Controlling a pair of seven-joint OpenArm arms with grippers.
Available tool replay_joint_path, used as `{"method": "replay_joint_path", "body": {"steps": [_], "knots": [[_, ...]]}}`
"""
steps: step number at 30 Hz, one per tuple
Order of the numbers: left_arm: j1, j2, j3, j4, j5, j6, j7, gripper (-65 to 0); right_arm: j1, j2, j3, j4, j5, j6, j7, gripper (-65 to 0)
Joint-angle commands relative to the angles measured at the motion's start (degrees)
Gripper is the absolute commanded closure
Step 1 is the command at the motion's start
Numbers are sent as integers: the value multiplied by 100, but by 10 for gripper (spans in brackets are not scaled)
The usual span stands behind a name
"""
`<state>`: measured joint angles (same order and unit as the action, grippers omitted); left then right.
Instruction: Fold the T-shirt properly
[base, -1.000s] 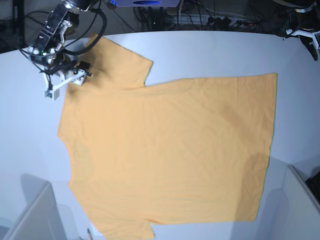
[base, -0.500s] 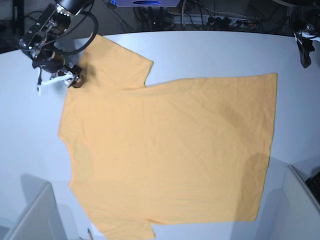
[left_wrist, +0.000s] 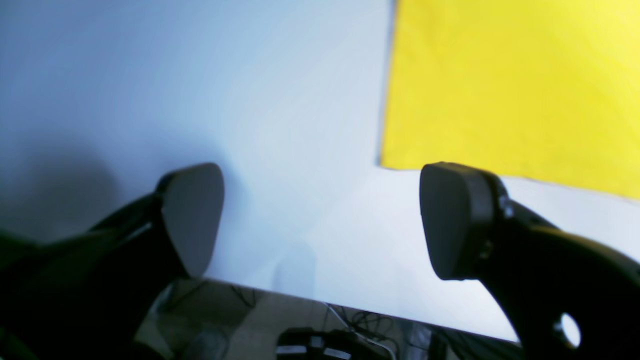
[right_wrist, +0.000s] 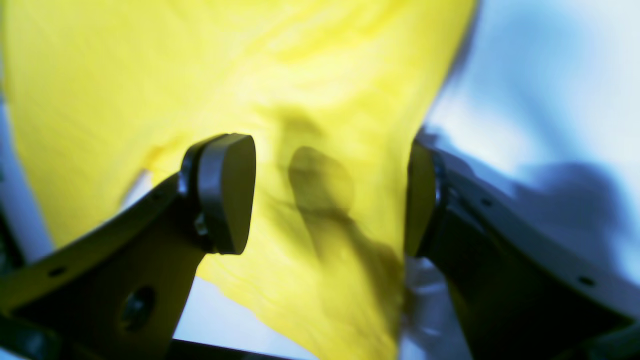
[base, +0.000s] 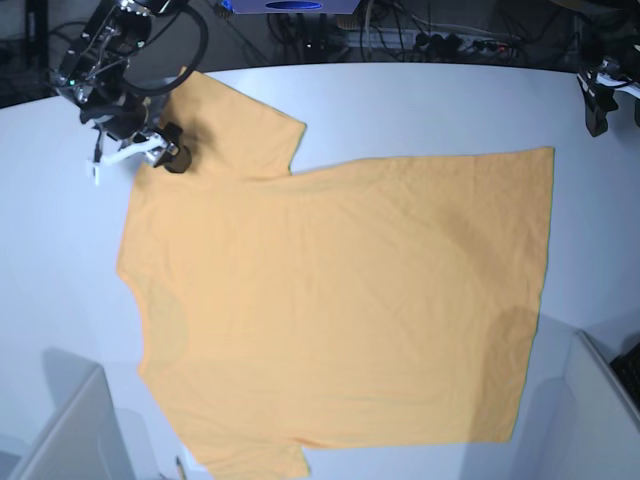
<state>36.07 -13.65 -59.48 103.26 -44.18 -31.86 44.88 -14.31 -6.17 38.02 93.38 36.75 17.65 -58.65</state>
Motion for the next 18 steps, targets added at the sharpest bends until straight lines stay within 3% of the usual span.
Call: {"method": "replay_joint_path", "body": {"steps": [1,3,4,8,14,18], "knots": [[-16,-90,-43,-10,-96,-54,-88,-594,-139,-73,-35,-288,-699,-178,-609,-402],[-139,-99,-34,-186,-96,-54,-88,-594,-130,-73,-35,-428,-699,-178,-601,-356],[-192,-108,-34,-256,-78,-54,-62,-594,-130,-73,-35,-499,-699,-178,-601,-302],[-491,-116,-34,-397,-61,-54,413,-594,-112,-64,-9,-622,-699,-178,-592,0],[-1080,-116,1,-1109,-52,-54,896,-592,-112,-46,-26,-578,-699,-178,-592,0],[-1238,-125,634,-1425,-52,-45,958,-587,-112,-37,0,-578,-699,-178,-592,0]]}}
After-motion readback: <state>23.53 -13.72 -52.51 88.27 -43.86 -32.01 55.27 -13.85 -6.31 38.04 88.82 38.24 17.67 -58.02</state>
